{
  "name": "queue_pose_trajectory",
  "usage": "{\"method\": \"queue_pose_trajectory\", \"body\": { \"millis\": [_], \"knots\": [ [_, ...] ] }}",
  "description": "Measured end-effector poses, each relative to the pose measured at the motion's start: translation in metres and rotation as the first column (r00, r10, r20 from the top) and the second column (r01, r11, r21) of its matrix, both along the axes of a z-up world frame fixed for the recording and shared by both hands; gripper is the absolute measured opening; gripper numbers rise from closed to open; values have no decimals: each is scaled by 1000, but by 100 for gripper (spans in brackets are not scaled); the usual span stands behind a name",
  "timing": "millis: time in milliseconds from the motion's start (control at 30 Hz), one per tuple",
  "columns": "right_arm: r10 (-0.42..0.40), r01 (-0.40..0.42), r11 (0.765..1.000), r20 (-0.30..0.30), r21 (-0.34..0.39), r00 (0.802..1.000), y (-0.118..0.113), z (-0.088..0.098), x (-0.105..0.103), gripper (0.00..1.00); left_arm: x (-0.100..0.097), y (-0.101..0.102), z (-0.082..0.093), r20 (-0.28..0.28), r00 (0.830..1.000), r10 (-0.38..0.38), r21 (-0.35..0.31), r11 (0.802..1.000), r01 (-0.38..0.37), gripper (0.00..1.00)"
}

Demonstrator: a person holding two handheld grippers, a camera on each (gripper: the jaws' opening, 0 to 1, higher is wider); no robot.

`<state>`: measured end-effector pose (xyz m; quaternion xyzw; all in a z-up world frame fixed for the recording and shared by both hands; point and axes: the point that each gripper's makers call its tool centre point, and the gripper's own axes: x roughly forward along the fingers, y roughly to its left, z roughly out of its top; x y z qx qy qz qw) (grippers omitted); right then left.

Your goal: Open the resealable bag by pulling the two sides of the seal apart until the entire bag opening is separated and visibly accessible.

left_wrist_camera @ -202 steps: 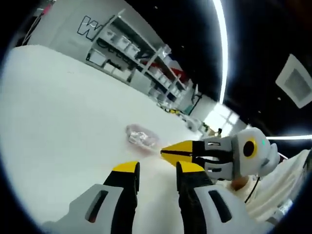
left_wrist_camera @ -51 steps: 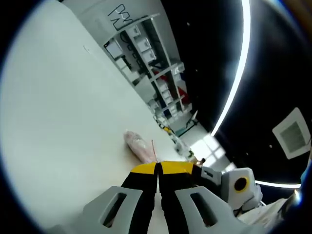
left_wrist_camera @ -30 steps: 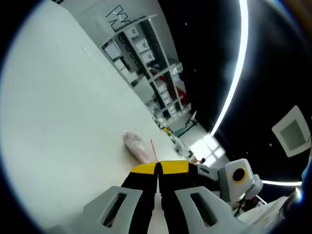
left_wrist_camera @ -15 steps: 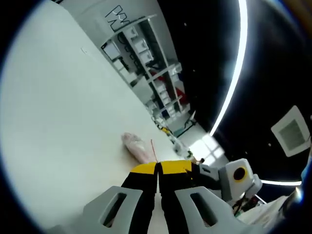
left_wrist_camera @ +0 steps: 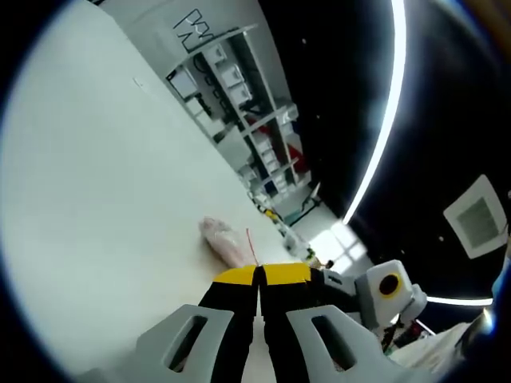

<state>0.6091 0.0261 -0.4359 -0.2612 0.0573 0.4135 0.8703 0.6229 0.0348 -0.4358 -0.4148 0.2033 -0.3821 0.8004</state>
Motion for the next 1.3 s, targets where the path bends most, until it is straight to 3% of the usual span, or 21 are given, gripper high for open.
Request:
{"method": "queue_pose_trajectory", "body": {
  "millis": [700,1300],
  "knots": [
    [3,-3,1000,-3,-16,1000,3,0,-2,0,-3,-1,0,5,1000,-8,-1,1000,8,1],
    [14,-13,1000,-21,14,1000,1,2,-4,0,-4,-2,0,13,1000,-11,7,1000,11,1]
  ]
}}
